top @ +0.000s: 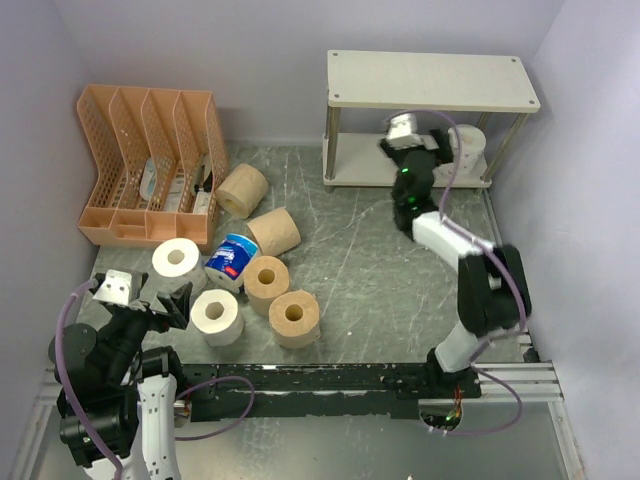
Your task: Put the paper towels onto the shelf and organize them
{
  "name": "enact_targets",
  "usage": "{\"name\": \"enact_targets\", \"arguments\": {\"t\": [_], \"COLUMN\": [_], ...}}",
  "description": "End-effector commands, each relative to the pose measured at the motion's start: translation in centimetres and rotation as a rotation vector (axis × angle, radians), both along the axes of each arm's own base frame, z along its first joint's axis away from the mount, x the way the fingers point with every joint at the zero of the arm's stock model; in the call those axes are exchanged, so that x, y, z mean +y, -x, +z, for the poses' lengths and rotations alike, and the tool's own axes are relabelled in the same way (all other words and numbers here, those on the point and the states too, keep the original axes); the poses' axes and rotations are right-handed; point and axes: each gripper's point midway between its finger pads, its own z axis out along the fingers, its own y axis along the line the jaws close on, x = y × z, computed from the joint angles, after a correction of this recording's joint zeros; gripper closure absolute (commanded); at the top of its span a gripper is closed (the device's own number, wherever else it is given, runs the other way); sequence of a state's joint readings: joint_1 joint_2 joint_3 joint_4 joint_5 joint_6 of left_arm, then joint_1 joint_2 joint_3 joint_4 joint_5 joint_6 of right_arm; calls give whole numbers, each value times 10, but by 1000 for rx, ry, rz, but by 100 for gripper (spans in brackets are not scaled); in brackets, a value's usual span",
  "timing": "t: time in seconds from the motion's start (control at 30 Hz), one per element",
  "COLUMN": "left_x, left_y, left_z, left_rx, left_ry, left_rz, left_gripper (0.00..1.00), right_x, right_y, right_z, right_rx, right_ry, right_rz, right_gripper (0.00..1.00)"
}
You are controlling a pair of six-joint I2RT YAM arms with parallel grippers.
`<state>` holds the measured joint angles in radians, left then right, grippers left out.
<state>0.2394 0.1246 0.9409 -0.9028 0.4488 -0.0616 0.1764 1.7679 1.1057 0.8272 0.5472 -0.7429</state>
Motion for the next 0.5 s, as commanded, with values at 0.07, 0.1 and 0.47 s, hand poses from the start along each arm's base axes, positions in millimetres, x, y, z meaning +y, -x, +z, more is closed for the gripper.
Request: {"name": "enact_targets", "arguments": {"t": [0.07, 0.1, 0.47], "left_x": [0, -1, -1], "left_y": [3, 4, 4], "left_z": [8, 9, 9], "left_rx": [-50, -53, -51], "left_ry": [-6, -5, -6], "left_rz": [8, 6, 1], "left_gripper": [1, 1, 1], "right_x": [179, 198, 265], "right_y": [129, 147, 289], "right_z": [-2, -14, -121], "right_rx": [188, 284, 744], "right_ry": [-646, -812, -1288], "right_rz": [372, 434, 667], "right_gripper": [0, 0, 18]}}
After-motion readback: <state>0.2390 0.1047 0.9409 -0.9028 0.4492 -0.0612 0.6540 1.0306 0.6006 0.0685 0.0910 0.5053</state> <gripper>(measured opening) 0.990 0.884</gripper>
